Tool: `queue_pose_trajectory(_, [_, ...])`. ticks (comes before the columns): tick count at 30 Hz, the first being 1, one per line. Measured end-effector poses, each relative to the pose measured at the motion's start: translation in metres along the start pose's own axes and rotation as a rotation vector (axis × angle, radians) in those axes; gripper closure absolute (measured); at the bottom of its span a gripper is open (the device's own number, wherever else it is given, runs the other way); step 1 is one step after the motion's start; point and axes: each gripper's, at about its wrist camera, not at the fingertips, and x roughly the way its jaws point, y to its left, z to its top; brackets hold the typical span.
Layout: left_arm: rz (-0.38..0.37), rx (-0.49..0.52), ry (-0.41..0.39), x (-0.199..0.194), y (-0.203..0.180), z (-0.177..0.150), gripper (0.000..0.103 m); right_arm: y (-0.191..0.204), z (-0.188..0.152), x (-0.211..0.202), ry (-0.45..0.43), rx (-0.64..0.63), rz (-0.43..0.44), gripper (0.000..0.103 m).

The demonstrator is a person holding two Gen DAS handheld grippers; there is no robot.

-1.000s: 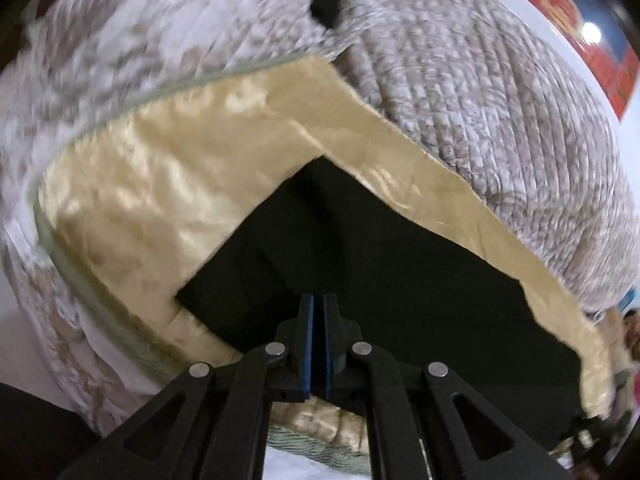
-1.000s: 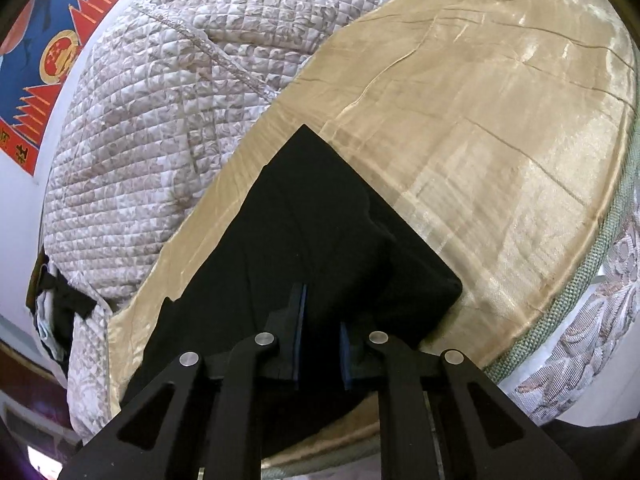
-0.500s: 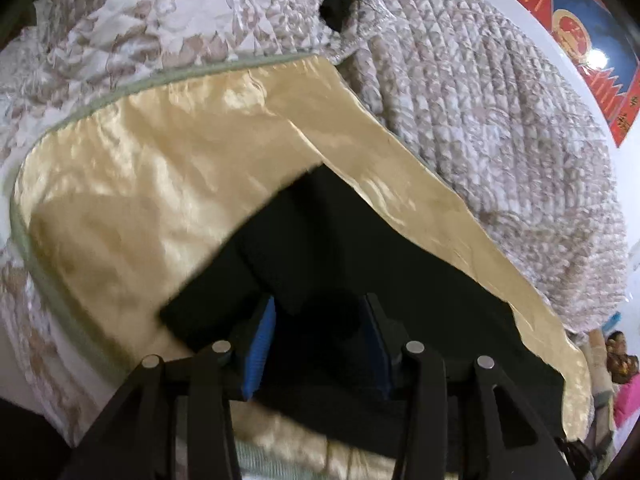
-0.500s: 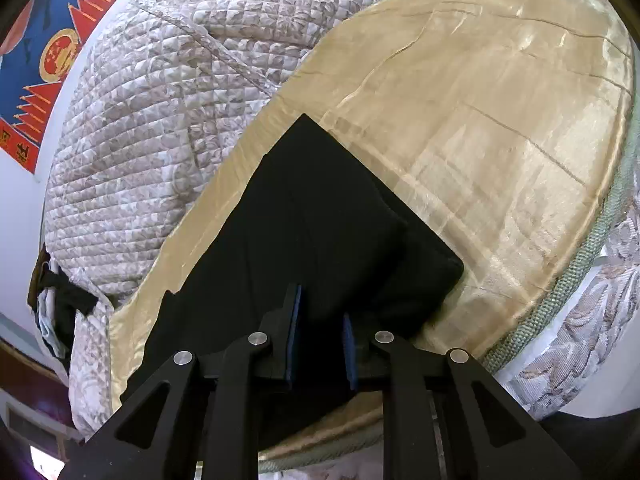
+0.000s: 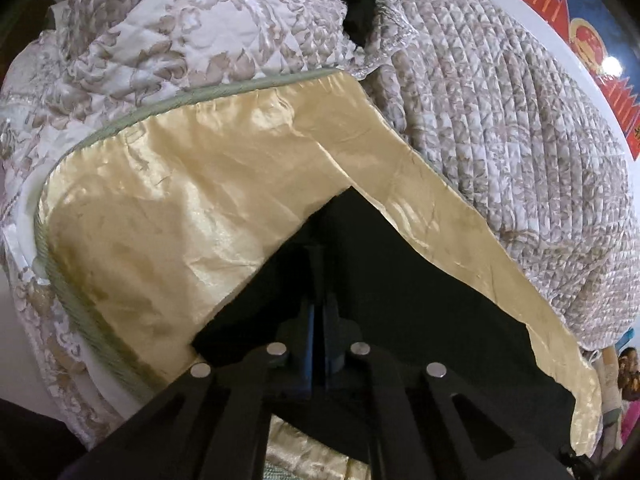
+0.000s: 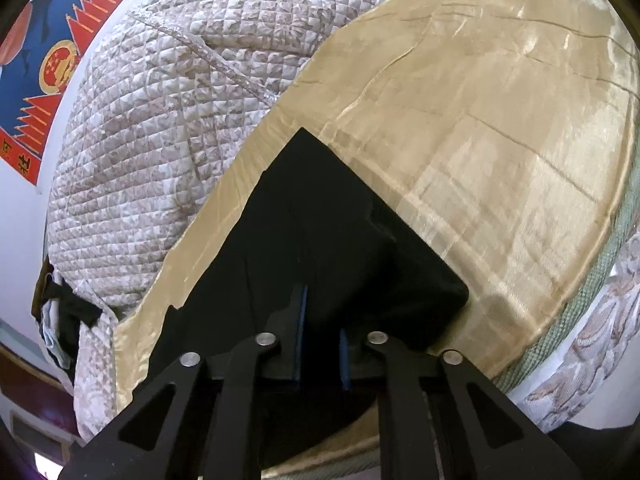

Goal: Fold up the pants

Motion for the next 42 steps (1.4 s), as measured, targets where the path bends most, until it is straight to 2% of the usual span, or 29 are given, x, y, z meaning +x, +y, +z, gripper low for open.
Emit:
queue_pose_trajectory(5, [-0.021, 0.023, -0.023, -0.018, -0.002, 0.002, 0.099, 0.004, 0.003, -0.005, -0.001, 0.0, 0.02, 0.093])
queue_pose_trajectory(8, [-0.052, 0.034, -0.057, -0.04, -0.005, 0.005, 0.099, 0.013, 0.007, -0.02, -0.018, -0.002, 0.075, 0.094])
queue_pose_trajectory(11, [-0.04, 0.059, -0.075, -0.05, -0.006, 0.001, 0.099, 0.018, 0.008, -0.031, -0.032, -0.009, 0.099, 0.094])
queue_pose_trajectory(13, [-0.02, 0.065, -0.052, -0.043, 0.0, -0.002, 0.099, 0.011, 0.007, -0.026, -0.018, 0.012, 0.067, 0.094])
queue_pose_trajectory(15, [0.03, 0.055, 0.015, -0.026, 0.007, -0.005, 0.099, 0.0, 0.005, -0.017, 0.021, 0.046, 0.027, 0.094])
queue_pose_trajectory(17, [0.052, 0.044, 0.048, -0.017, 0.012, -0.009, 0.099, -0.005, 0.003, -0.011, 0.05, 0.072, 0.008, 0.094])
queue_pose_trajectory(22, [0.055, 0.079, 0.013, -0.024, 0.007, -0.008, 0.099, 0.003, 0.006, -0.026, 0.023, 0.042, 0.026, 0.094])
queue_pose_trajectory(26, [0.072, 0.064, 0.048, -0.017, 0.013, -0.012, 0.099, -0.001, 0.005, -0.016, 0.051, 0.026, -0.046, 0.094])
queue_pose_trajectory(28, [0.076, 0.08, 0.049, -0.017, 0.012, -0.014, 0.099, -0.006, 0.002, -0.014, 0.056, 0.038, -0.059, 0.094])
queue_pose_trajectory(32, [0.079, 0.086, 0.052, -0.021, 0.011, -0.014, 0.098, 0.0, 0.002, -0.013, 0.069, -0.015, -0.083, 0.092])
queue_pose_trajectory(34, [0.108, 0.081, 0.033, -0.029, 0.01, -0.012, 0.096, 0.002, 0.003, -0.023, 0.048, -0.021, -0.111, 0.085])
queue_pose_trajectory(35, [0.138, 0.081, 0.008, -0.034, 0.01, -0.01, 0.096, 0.004, 0.004, -0.031, 0.019, -0.035, -0.138, 0.08])
queue_pose_trajectory(37, [0.185, 0.086, -0.049, -0.046, 0.008, -0.005, 0.096, 0.011, 0.005, -0.048, -0.058, -0.077, -0.205, 0.077])
queue_pose_trajectory(40, [0.154, 0.116, -0.094, -0.056, -0.005, 0.001, 0.096, 0.029, 0.007, -0.063, -0.148, -0.174, -0.24, 0.076])
queue_pose_trajectory(42, [0.096, 0.165, -0.084, -0.054, -0.02, -0.004, 0.096, 0.043, 0.003, -0.056, -0.135, -0.267, -0.204, 0.076])
